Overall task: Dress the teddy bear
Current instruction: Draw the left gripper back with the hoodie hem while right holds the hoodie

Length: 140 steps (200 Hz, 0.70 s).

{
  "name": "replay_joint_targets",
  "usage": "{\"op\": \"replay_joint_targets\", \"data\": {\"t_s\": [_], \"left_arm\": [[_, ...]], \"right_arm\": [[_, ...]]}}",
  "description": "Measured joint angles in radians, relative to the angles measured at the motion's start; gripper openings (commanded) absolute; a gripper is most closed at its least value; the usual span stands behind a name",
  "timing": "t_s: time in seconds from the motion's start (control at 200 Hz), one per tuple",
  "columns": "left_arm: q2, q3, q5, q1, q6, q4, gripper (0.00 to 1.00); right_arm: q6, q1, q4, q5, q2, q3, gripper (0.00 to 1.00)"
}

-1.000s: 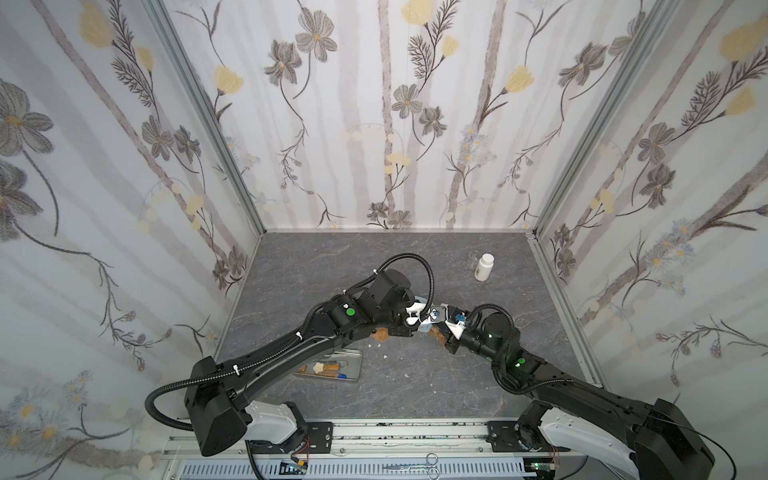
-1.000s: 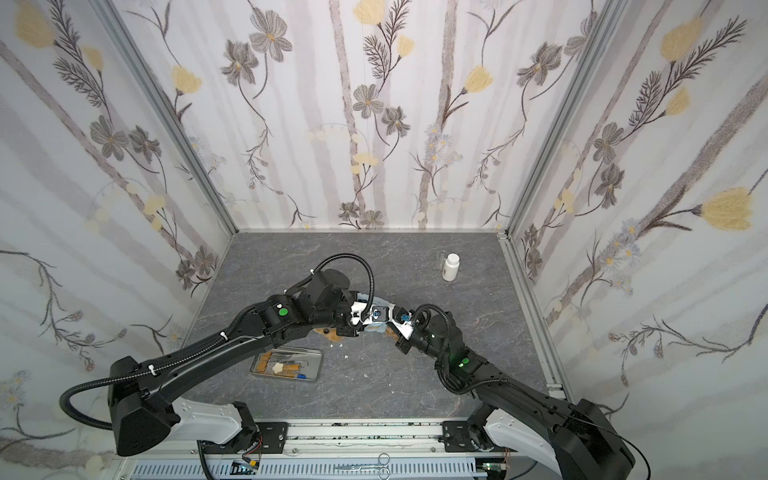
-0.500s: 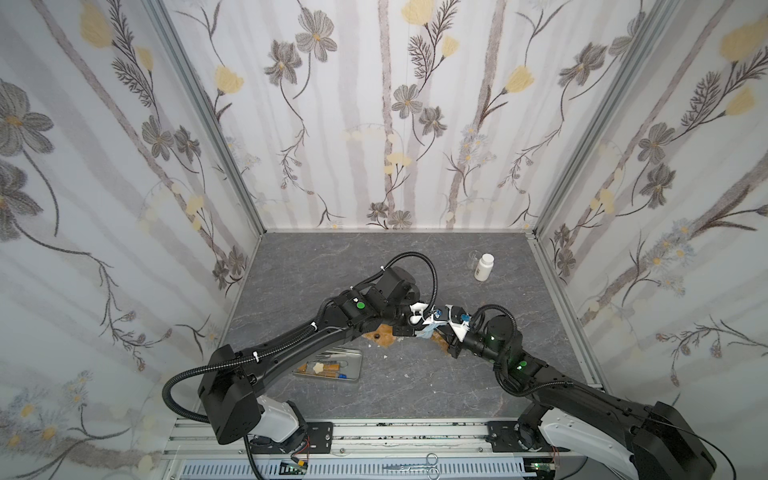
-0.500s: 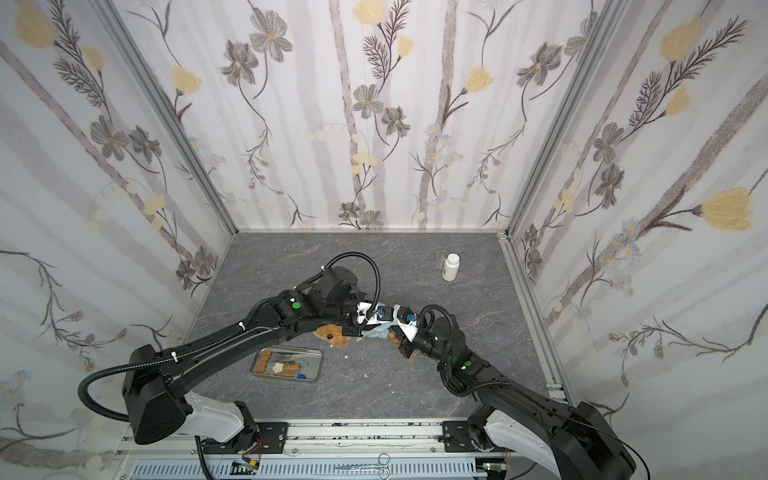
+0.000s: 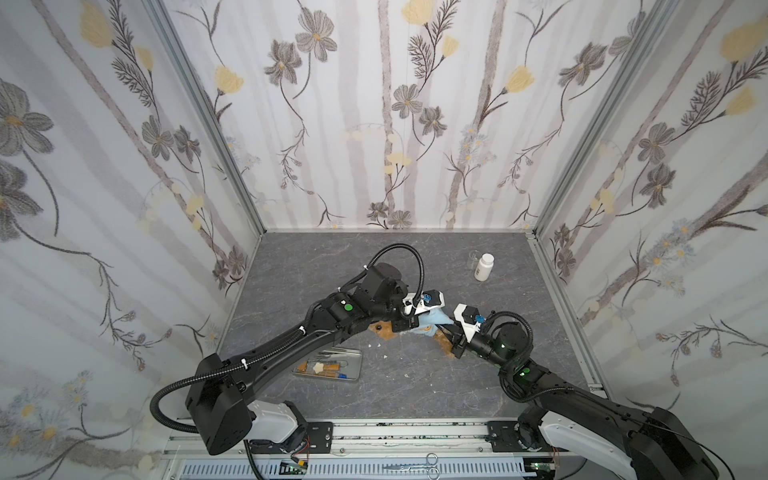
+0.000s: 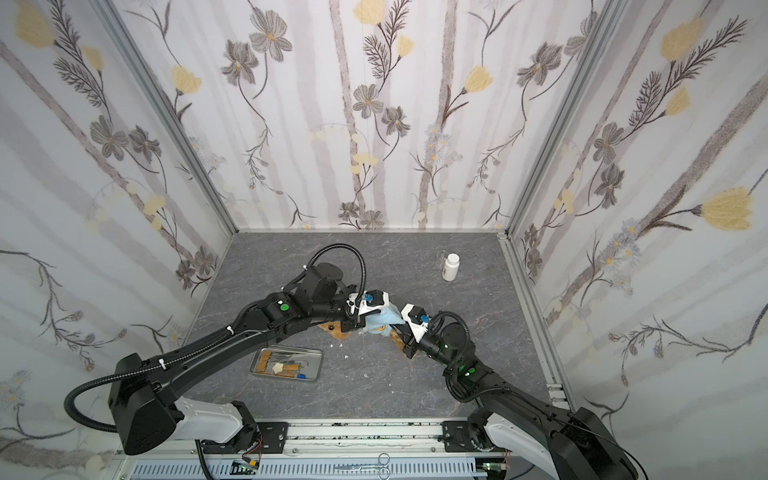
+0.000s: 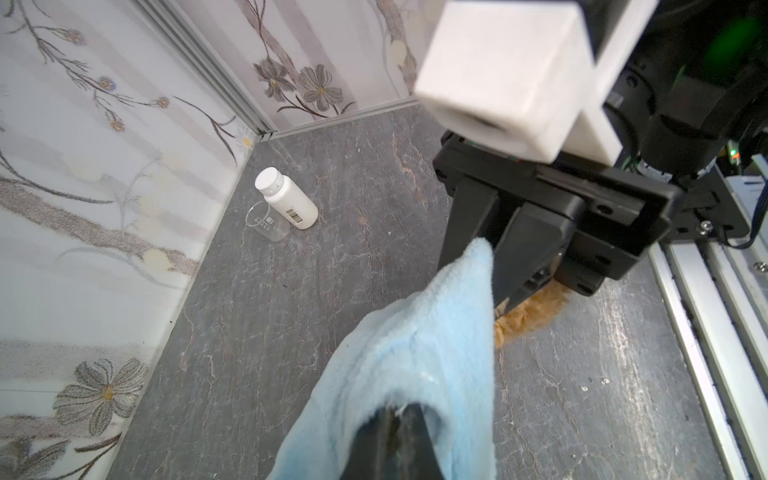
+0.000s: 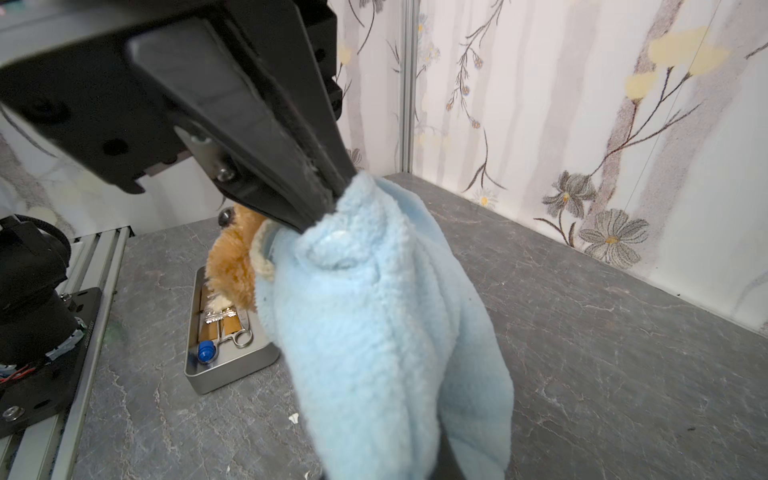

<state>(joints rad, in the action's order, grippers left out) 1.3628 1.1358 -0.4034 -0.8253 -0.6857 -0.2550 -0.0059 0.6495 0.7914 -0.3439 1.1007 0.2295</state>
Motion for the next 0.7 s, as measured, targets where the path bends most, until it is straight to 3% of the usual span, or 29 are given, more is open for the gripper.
{"op": "replay_joint_targets", "data": {"t_s": [0.699], "left_arm": [[-0.198,-0.204,-0.212,0.125,0.306,0.285,0.00]], "right_arm": [[0.023,-0.003,0.168,-0.017,0.000,-0.038,0.00]]}}
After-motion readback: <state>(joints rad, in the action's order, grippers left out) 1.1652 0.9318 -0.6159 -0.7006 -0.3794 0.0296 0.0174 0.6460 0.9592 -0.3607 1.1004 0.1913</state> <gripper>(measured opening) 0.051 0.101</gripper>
